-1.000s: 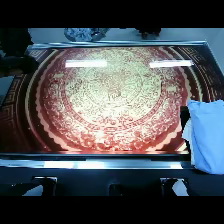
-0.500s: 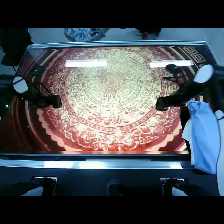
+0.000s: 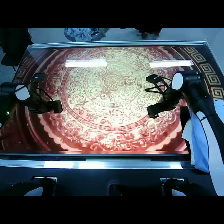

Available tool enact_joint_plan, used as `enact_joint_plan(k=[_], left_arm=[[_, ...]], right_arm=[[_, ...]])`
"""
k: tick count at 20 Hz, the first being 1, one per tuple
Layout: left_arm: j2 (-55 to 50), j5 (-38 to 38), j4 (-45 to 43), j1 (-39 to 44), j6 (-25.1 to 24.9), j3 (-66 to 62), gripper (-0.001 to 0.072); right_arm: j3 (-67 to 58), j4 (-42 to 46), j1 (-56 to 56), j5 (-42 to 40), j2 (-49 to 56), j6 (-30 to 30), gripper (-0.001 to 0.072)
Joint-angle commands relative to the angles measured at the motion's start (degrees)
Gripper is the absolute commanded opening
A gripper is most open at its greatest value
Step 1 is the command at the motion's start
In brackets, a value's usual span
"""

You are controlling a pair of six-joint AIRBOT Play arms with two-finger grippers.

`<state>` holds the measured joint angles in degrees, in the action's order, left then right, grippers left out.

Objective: Fold the shirts.

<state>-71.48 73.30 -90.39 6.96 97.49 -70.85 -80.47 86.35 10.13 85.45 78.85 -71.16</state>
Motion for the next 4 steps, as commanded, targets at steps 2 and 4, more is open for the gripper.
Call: enact_joint_plan(k=[2, 4], left_arm=[[0.11, -0.11, -0.04, 0.02, 0.07, 0.24, 0.0708], [0.11, -0.09, -0.04, 0.02, 0.07, 0.24, 0.0708]], right_arm=[[0.07, 0.33, 0.42, 0.07, 0.09, -0.02, 0.0683], [0.07, 0.33, 0.42, 0.09, 0.09, -0.02, 0.0683]])
